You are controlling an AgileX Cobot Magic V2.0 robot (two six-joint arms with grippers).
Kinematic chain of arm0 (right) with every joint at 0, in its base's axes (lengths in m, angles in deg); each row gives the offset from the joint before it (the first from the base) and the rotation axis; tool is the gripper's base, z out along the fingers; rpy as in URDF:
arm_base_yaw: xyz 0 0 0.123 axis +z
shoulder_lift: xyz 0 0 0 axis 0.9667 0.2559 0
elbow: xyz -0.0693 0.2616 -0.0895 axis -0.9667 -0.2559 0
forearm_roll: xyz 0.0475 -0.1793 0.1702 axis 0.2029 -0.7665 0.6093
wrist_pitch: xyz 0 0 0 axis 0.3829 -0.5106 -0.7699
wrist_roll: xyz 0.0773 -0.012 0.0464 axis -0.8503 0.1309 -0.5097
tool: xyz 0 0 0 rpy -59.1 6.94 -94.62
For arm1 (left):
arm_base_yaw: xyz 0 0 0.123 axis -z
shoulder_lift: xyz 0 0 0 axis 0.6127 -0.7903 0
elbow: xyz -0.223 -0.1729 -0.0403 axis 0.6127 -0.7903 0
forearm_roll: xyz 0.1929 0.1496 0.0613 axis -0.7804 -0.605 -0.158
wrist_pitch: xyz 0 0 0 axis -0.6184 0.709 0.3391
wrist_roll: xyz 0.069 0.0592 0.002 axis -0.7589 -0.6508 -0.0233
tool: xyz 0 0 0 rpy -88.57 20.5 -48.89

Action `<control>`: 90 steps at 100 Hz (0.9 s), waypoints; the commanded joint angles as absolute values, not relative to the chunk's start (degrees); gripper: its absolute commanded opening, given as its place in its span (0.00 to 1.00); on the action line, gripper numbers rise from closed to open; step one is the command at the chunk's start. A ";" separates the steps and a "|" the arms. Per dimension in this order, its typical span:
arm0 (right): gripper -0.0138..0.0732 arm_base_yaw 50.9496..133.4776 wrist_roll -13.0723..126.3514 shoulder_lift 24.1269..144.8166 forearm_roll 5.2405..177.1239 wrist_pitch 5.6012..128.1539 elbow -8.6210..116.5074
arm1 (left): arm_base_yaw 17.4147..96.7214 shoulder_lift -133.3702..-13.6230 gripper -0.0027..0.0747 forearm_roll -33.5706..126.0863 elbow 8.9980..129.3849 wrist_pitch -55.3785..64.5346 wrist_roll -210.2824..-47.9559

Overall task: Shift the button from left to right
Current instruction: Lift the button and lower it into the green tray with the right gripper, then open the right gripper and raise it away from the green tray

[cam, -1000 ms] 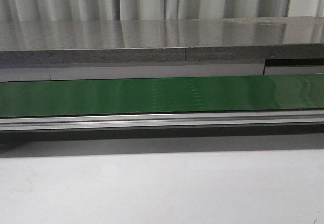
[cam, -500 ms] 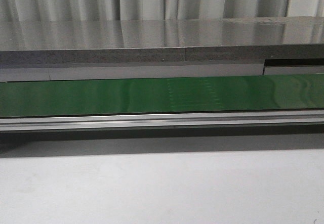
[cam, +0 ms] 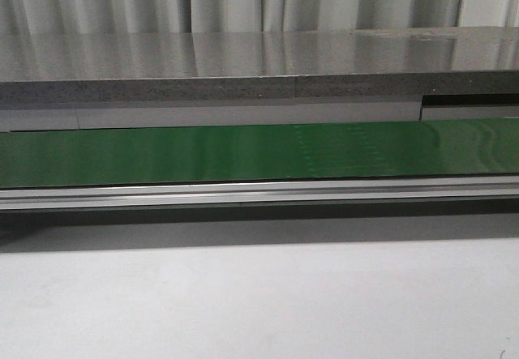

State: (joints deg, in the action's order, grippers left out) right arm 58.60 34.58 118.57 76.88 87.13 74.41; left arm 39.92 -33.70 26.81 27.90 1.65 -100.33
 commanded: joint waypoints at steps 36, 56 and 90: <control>0.76 73.91 34.58 94.99 77.95 66.33 55.06 | 40.33 -34.10 0.01 27.04 29.46 -3.33 -100.22; 0.76 74.86 34.58 82.42 78.30 56.97 40.31 | 40.33 -34.10 0.01 27.04 29.46 -3.33 -100.22; 0.76 74.90 34.58 59.12 78.30 52.07 19.80 | 40.33 -34.10 0.01 27.04 29.46 -3.33 -100.22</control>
State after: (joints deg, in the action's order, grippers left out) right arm 74.85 34.58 63.78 78.25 57.05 21.57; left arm 39.92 -33.70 26.81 27.90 1.65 -100.33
